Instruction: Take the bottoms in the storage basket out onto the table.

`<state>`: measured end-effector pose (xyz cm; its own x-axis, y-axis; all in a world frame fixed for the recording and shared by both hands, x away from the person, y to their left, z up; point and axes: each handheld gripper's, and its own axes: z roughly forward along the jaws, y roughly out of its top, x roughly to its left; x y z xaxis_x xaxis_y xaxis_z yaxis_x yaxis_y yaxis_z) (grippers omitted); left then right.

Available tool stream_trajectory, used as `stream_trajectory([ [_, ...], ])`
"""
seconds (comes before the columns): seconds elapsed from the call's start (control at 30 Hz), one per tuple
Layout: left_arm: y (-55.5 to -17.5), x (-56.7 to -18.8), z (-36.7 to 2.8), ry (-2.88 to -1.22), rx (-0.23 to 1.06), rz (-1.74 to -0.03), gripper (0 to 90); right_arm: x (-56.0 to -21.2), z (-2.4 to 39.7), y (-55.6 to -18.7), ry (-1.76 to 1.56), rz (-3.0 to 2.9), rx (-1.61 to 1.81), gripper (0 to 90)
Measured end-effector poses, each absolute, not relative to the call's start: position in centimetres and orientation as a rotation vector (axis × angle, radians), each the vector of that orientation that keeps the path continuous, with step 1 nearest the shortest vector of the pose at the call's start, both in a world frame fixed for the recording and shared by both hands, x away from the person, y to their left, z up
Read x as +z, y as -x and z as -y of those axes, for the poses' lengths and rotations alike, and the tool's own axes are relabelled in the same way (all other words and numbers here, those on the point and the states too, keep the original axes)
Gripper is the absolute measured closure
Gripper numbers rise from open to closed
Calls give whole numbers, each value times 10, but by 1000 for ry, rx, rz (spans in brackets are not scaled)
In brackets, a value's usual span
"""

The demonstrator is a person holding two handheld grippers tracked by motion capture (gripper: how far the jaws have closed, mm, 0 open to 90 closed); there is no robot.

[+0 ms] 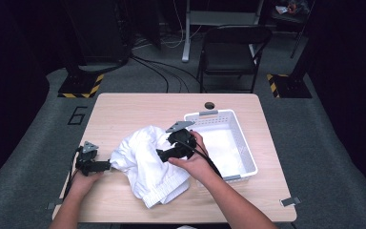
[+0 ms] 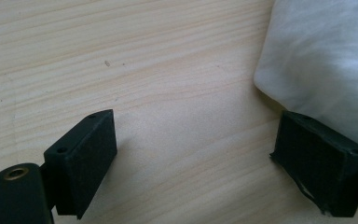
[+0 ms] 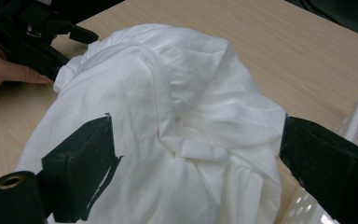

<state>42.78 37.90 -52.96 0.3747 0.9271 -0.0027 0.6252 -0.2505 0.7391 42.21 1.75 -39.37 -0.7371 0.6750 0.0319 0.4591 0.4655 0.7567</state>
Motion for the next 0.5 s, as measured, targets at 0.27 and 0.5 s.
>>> stream_trajectory([
  [0.27,-428,-530,-379,-1979,587,-1335,126,-390,2,-412,-948,-2429,1202,143],
  [0.5,-428,-530,-379,-1975,589,-1336,126,-387,11,-400,-932,-2413,1233,143],
])
